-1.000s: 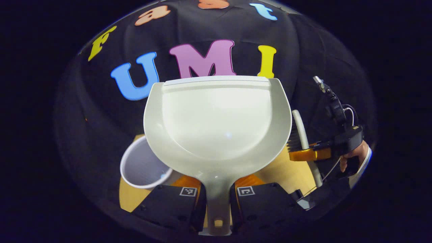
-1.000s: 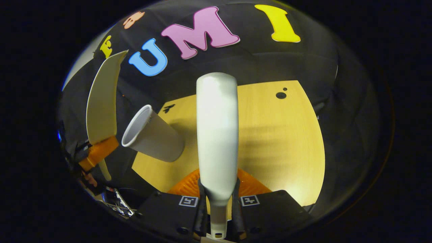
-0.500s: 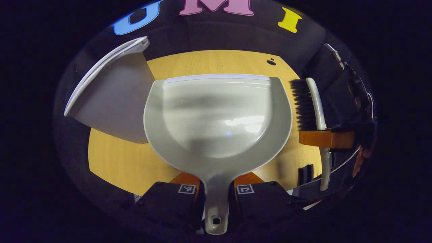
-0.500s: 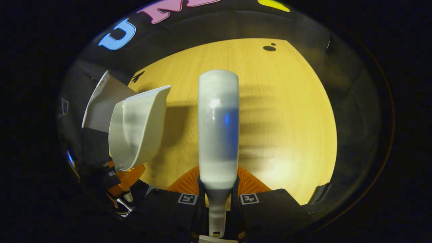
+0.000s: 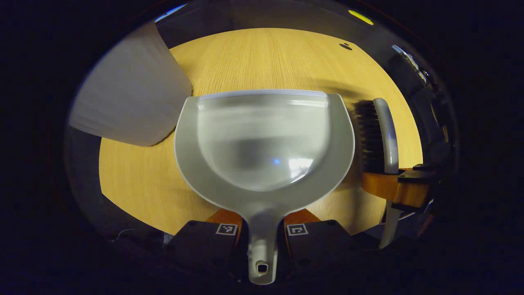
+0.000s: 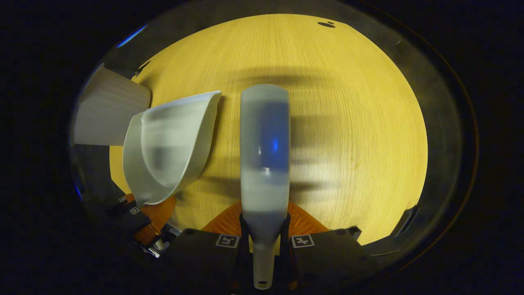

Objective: Pick up the small broom and dustpan from the desktop, sweep the trash into the dustpan with the broom, and then empty the trash into the garbage bin.

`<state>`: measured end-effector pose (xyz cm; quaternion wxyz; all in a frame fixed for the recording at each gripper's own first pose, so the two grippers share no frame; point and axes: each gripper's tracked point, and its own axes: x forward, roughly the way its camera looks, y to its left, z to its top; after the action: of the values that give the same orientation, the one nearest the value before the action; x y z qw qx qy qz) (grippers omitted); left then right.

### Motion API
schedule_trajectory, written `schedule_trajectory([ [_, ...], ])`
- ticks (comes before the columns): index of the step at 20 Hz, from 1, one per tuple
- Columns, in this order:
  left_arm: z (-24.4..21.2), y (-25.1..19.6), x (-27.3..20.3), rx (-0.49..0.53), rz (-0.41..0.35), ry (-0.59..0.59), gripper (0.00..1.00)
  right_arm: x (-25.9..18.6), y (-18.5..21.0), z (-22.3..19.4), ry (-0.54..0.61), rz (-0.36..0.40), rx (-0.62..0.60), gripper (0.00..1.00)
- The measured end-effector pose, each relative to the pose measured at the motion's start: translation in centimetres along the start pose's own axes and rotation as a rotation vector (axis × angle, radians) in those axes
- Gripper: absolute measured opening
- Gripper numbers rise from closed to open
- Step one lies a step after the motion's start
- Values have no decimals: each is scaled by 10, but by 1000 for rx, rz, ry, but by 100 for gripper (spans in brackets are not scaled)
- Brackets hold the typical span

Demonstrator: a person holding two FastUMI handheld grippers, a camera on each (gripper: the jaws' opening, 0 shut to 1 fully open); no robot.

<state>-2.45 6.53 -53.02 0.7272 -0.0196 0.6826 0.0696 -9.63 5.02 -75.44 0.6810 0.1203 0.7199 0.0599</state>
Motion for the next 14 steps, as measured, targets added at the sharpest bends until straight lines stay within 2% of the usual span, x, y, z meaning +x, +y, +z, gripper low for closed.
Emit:
schedule_trajectory([
  [1, 0, -2, -1, -4, -7, 17, 28, 3, -1, -1, 5, -8, -2, 37],
  [3, 1, -6, -5, -16, -24, 48, 28, 6, -2, -3, 12, -17, -17, 29],
  [4, 3, -5, -1, -4, -17, 43, 28, 6, -2, -2, 15, -19, -19, 34],
  [9, 0, -4, 0, 5, -9, 51, 28, 9, 0, -1, 33, -14, 4, 35],
  [10, 0, -4, 0, 9, -10, 53, 28, 9, 1, -2, 40, -11, 2, 35],
  [11, 0, -4, 0, 13, -14, 56, 29, 10, 1, -1, 39, -12, -3, 31],
  [12, 0, -4, 1, 17, -17, 60, 28, 10, 1, -1, 41, -13, -7, 35],
  [14, -1, -2, 0, 39, -20, 68, 30, 10, 2, -1, 39, -16, -11, 38],
])
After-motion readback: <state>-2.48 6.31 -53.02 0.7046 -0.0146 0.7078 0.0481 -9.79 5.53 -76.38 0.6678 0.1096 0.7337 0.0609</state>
